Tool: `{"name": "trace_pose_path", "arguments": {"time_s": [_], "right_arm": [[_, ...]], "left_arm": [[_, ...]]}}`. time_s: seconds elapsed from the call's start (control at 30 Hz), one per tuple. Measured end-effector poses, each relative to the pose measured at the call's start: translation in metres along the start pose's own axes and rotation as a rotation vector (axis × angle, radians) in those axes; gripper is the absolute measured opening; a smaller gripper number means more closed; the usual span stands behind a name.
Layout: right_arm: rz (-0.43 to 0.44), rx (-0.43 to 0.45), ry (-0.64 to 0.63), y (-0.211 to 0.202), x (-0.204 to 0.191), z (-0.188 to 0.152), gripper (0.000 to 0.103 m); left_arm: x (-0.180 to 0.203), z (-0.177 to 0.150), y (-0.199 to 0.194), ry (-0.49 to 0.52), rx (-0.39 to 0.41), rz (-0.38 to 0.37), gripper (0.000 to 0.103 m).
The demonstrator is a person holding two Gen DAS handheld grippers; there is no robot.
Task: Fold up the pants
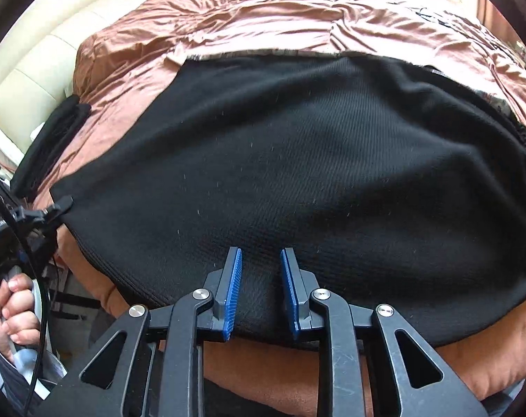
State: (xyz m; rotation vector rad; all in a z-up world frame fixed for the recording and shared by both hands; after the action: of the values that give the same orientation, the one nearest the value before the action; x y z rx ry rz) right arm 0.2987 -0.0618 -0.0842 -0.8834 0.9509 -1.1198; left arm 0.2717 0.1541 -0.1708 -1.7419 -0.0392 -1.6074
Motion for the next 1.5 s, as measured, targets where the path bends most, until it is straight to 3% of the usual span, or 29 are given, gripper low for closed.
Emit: {"name": "trace_pose_path", "arguments": {"time_s": [0.37,0.53,0.83,1.5], "right_arm": [[-0.002,-0.060,-0.067,0.007,-0.014,-0.013,0.018],[0.005,-0.015,-0.065,-0.010,-0.010,-0.007,0.018],[0.020,0.016,0.009,-0.009,0.009,0.031,0.018],[0.017,-0.042,0.066,0.038,0.025,0.134,0.018]], "left_arm": [[-0.004,0.000,0.003,-0.011,0.002,-0.011,0.005],[-0.006,-0.002,0.002,-0.018,0.007,-0.010,0.005],[-0.014,-0.005,-0.001,-0.056,0.014,-0.016,0.005],[-0.027,-0.011,0.003,-0.148,0.014,0.030,0.005]]}}
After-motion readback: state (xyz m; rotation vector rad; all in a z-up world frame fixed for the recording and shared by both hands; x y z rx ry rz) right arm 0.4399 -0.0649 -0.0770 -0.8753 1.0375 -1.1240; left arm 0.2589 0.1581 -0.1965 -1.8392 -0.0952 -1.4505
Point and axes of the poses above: each gripper's, at about its wrist camera, not at the fingertips, and y roughly the way its jaws point, x to its right, z to its top, the point moved 1 cm from there along y, roughly the way its jaws point, and after that the axes turned 15 degrees about -x, right-handed, at the moved point
